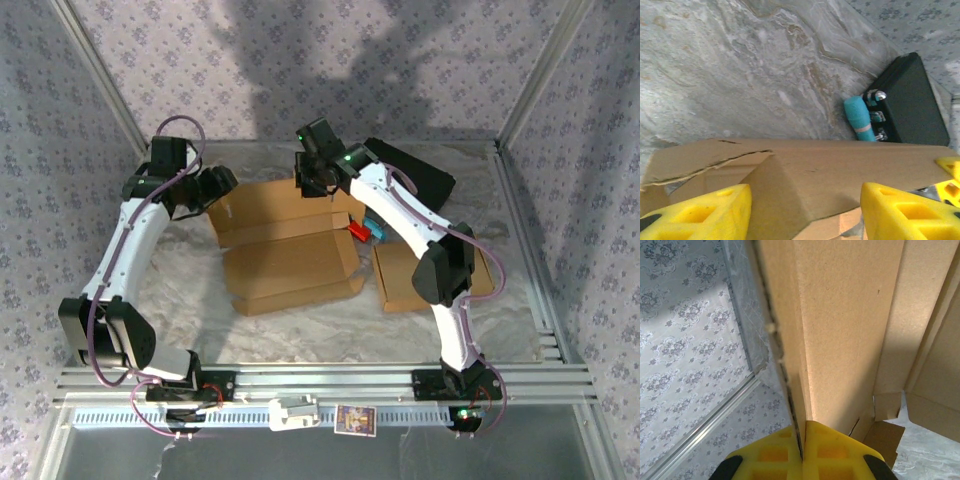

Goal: Fold the paper box

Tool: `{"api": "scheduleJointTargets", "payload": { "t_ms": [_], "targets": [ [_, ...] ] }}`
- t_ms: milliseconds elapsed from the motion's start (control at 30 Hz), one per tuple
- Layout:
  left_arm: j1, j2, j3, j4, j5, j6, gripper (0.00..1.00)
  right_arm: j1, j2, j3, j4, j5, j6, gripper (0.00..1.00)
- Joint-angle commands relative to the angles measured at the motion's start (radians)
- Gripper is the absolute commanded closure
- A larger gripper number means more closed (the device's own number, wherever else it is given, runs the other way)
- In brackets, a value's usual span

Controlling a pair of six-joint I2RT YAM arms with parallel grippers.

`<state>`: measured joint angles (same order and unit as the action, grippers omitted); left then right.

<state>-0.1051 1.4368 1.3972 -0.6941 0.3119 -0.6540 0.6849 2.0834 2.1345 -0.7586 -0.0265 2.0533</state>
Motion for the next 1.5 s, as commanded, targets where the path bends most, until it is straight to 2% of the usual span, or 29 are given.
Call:
{"api": "scheduleJointTargets", "payload": {
  "t_ms": [0,67,167,333,433,600,733,833,1200,1300,1467],
  "targets": [
    [-0.003,-0.022,-0.026,0.126,0.114,-0.046,0.40,0.002,-0.008,-0.027,0.003,-0.012,0.008,1.00],
    [0.004,-0.027,-0.031,0.163,0.151,-0.062,0.39,0.002,-0.018,-0.040,0.006,-0.012,0.006,1.00],
    [0.016,-0.056,0.003,0.103,0.081,-0.031,0.37,-0.004,-0.037,-0.063,0.016,-0.007,0.005,1.00],
    [0.047,-0.124,0.045,-0.064,-0.214,0.064,0.35,-0.021,-0.048,-0.065,-0.010,-0.032,-0.027,1.00],
    [0.069,-0.140,0.004,-0.108,-0.326,0.102,0.35,-0.022,-0.045,-0.090,0.014,-0.076,-0.066,1.00],
    [0.157,-0.168,-0.142,-0.060,-0.328,0.081,0.40,0.003,-0.052,-0.162,0.113,-0.111,-0.150,1.00],
    [0.198,-0.187,-0.222,-0.006,-0.321,0.071,0.42,0.022,-0.059,-0.248,0.315,-0.106,-0.156,1.00],
    [0.200,-0.185,-0.242,0.010,-0.324,0.076,0.43,0.024,-0.042,-0.247,0.403,-0.113,-0.176,1.00],
    [0.201,-0.188,-0.212,0.035,-0.389,0.086,0.44,0.028,-0.021,-0.158,0.446,-0.113,-0.287,1.00],
    [0.201,-0.194,-0.213,0.023,-0.417,0.125,0.43,0.027,-0.024,-0.208,0.494,-0.151,-0.351,1.00],
    [0.202,-0.186,-0.242,-0.022,-0.443,0.228,0.45,0.020,-0.065,-0.389,0.647,-0.184,-0.408,1.00]
  ]
}}
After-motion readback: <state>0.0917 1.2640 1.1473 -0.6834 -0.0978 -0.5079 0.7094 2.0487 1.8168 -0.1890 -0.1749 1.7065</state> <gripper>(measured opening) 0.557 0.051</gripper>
